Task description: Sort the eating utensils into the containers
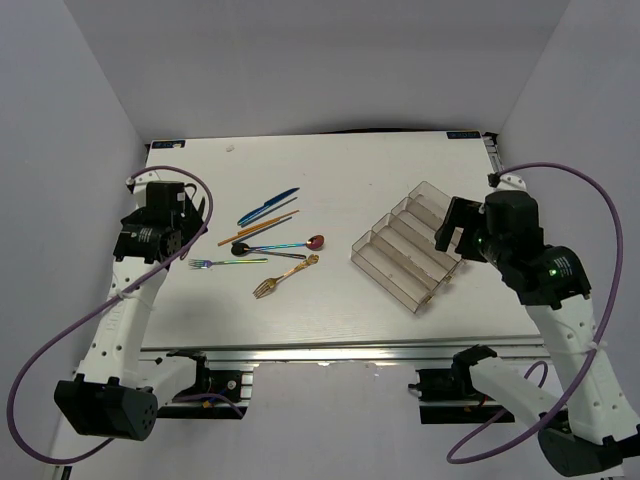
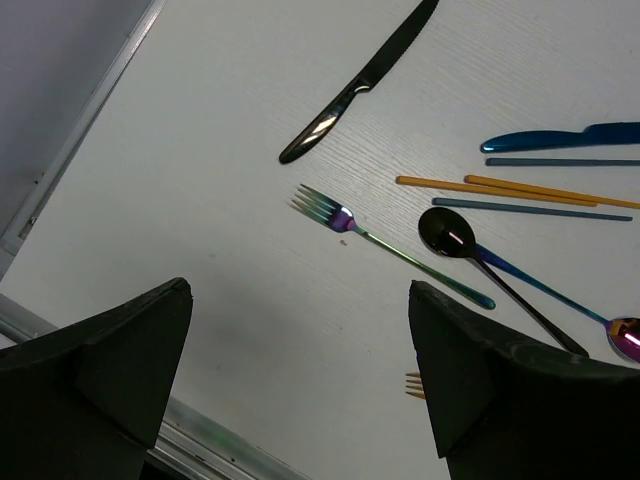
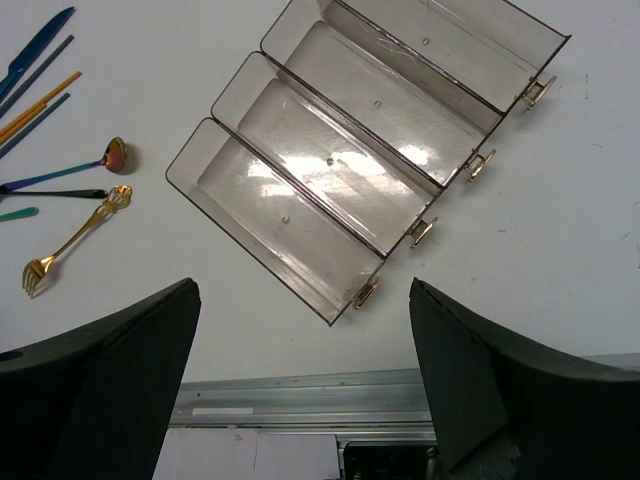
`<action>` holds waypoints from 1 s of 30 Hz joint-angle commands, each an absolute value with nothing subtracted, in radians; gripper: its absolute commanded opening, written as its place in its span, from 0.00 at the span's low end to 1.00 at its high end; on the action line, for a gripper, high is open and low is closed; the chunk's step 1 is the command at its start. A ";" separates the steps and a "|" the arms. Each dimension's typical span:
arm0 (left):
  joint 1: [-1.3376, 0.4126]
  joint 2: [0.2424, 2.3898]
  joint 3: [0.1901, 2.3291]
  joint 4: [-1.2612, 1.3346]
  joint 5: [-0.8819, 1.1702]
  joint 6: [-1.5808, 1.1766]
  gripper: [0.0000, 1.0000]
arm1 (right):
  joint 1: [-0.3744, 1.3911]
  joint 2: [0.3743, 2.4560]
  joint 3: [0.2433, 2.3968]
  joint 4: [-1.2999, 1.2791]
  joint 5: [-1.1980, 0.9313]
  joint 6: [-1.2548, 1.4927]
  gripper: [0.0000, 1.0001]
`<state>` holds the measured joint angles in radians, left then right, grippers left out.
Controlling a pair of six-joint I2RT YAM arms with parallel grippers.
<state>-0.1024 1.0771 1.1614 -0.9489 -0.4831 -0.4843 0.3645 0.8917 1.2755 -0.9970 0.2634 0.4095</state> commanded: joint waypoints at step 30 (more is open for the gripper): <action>-0.498 1.520 1.103 -0.672 0.000 -0.265 0.81 | 0.365 0.879 1.195 -0.963 0.063 0.351 0.89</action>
